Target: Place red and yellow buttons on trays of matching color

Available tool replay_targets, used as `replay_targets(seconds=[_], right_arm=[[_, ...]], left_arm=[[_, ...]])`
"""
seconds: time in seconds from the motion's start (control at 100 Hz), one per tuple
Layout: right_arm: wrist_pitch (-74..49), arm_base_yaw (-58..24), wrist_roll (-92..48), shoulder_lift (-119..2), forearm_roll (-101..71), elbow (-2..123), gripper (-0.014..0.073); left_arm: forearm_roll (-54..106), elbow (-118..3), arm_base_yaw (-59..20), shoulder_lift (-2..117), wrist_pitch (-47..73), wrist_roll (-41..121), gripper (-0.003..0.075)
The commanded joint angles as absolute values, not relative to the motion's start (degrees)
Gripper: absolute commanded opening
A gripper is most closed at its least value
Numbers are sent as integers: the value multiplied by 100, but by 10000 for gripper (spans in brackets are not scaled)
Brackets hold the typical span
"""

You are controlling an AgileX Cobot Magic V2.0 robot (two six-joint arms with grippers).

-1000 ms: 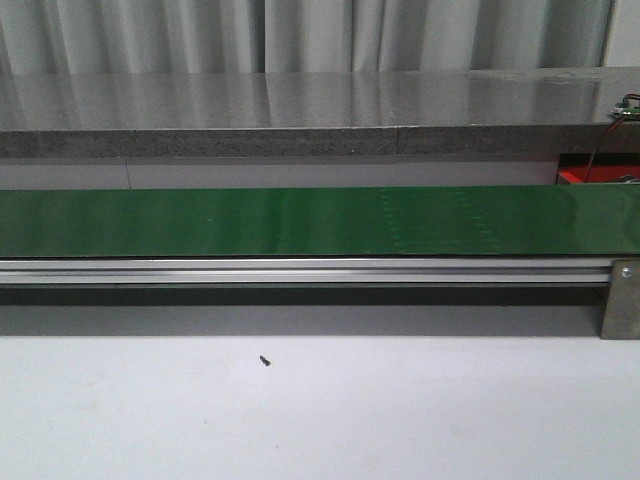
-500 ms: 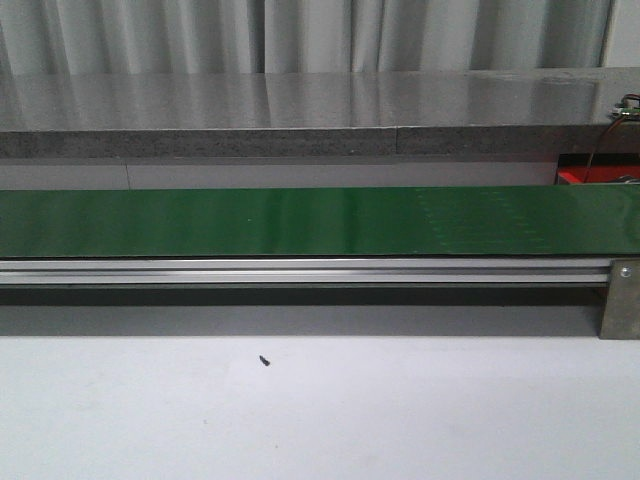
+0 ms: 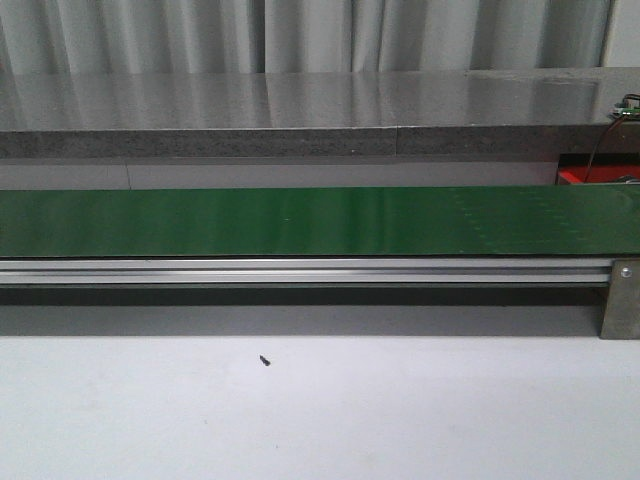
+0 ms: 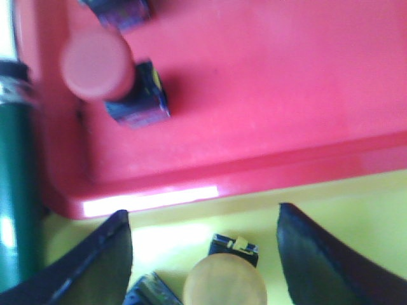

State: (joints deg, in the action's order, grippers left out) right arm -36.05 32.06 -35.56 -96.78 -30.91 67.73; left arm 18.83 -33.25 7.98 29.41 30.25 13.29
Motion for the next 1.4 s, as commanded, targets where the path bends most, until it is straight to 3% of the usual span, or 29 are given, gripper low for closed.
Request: replay_targets(seconds=[0.0, 0.39, 0.75, 0.88, 1.13, 1.27, 1.39], right_arm=[[-3533, 3148, -3585, -9006, -3444, 6926, 494], [-3293, 1693, -3955, -6970, -3528, 6724, 489], [-2600, 1174, -3962, -4777, -3421, 4561, 472], [-2456, 1174, -3962, -4116, -3421, 3975, 333], [-2700, 1172, -3962, -3567, -3427, 3643, -67], [-2816, 1160, -3962, -3567, -3439, 3643, -68], [-2863, 1160, -3962, -3567, -3439, 3643, -68]], left_arm=[[1987, -3485, 752, 2951, 2626, 1306, -20], [1987, -3485, 752, 2951, 2626, 1306, -20], [1987, -3485, 752, 2951, 2626, 1306, -20], [1987, -3485, 752, 2951, 2626, 1306, -20], [1987, -3485, 752, 2951, 2626, 1306, -19], [1987, -3485, 752, 2951, 2626, 1306, 3], [1987, -3485, 752, 2951, 2626, 1306, 137]])
